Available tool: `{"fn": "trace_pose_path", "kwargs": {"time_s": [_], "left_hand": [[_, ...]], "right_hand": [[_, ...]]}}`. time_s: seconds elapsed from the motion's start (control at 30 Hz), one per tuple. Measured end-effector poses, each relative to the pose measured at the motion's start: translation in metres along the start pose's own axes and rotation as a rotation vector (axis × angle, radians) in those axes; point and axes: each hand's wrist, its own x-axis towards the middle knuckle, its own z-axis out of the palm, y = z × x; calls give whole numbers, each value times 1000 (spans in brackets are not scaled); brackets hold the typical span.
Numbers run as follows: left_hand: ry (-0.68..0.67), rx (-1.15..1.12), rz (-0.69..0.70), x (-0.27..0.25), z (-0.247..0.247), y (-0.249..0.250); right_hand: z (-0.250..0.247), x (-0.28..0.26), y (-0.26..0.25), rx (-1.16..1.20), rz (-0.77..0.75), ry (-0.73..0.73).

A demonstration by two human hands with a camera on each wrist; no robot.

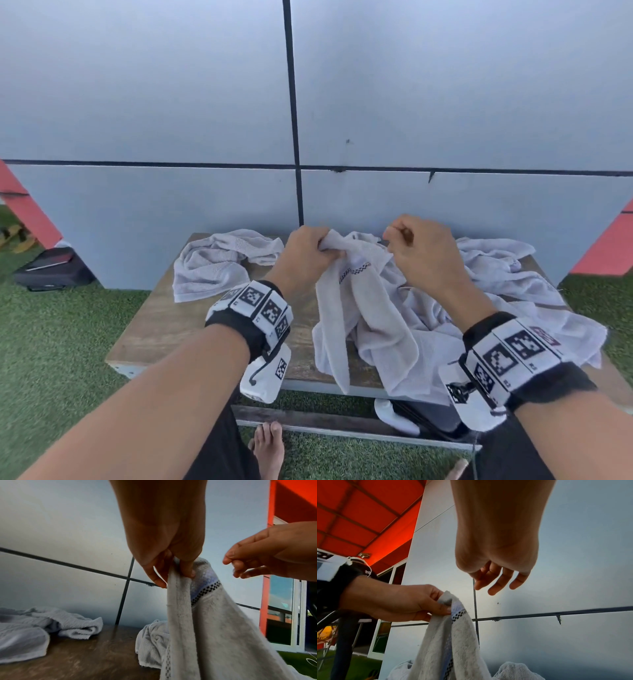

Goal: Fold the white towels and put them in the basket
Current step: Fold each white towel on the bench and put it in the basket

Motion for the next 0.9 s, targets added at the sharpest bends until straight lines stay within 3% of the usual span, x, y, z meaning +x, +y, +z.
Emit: {"fn": "trace_pose_path", "kwargs": {"time_s": [0.1, 0.17, 0.33, 0.53, 0.6, 0.7, 0.77, 0.9], "left_hand": [[-42, -43, 49, -4, 4, 7], [-81, -3, 98, -2, 5, 17], [-132, 52, 113, 4, 2, 20], [-91, 150, -94, -7, -13, -16], [-84, 126, -98, -15, -10, -19], [-100, 60, 14, -20, 3, -1], [-123, 33, 75, -16, 10, 14], [-241, 126, 94, -7, 8, 15]], "right_hand": [[3, -3, -6, 195, -25, -212], [12, -6, -11, 139, -44, -299], [22, 1, -7, 61, -32, -109], [5, 2, -6, 222, 52, 128], [4, 0, -4, 203, 51, 38], [11, -8, -2, -9, 18, -180], [9, -12, 1, -61, 8, -179], [-14, -19, 22, -53, 56, -42]]}}
